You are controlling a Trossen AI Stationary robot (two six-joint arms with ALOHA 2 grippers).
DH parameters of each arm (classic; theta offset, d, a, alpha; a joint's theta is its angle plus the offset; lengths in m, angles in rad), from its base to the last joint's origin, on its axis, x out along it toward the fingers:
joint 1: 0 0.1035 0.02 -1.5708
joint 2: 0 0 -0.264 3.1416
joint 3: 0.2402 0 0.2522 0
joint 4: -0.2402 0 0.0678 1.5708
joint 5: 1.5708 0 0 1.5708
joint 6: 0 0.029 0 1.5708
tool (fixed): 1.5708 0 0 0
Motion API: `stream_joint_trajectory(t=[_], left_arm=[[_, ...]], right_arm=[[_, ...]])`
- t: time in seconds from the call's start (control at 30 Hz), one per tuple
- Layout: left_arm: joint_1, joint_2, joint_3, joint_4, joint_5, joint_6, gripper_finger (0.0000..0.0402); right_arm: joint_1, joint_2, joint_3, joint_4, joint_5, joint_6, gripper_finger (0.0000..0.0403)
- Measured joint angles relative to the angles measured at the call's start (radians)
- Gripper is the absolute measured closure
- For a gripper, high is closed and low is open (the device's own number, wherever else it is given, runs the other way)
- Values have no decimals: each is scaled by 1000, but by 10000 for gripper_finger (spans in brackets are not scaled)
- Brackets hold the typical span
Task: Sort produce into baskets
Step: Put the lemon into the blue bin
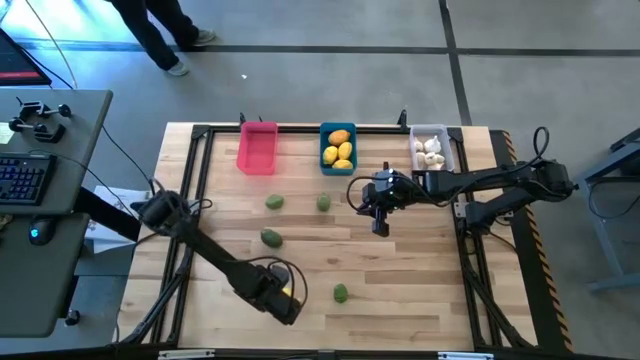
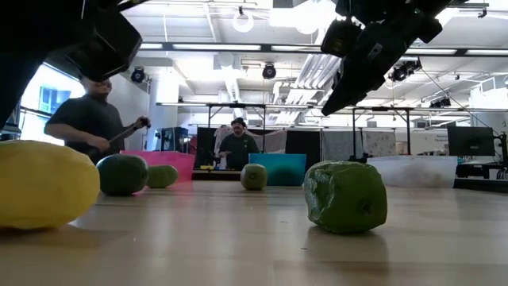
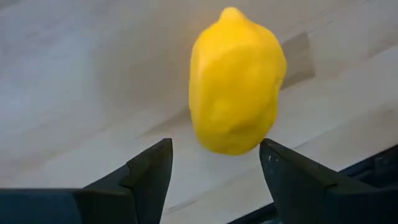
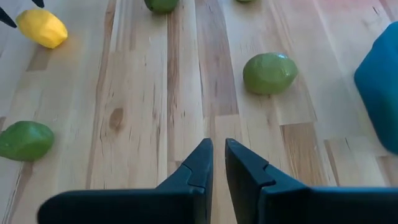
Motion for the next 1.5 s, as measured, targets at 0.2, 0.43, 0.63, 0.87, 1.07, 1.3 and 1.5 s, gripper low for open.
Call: stream_joint_trajectory(t=[0.2, 0.43, 0.63, 0.87, 1.07, 1.3, 1.5], left_arm=[[-2, -1, 0, -10, -78, -29, 172], [4, 17, -1, -11, -101, -51, 172], [11, 48, 0, 59, -77, -94, 172], [7, 58, 0, 55, -73, -160, 173], [7, 58, 0, 26, -76, -161, 181], [10, 58, 0, -32, -63, -117, 226], [10, 58, 0, -62, -42, -66, 302]], right_arm=[[0, 0, 0, -2, 0, 1, 370], [0, 0, 0, -3, 0, 3, 370], [0, 0, 0, -7, 0, 3, 370], [0, 0, 0, -6, 0, 3, 370], [0, 0, 0, -6, 1, 3, 370], [0, 0, 0, -6, 1, 3, 370], [0, 0, 0, -6, 1, 3, 370]])
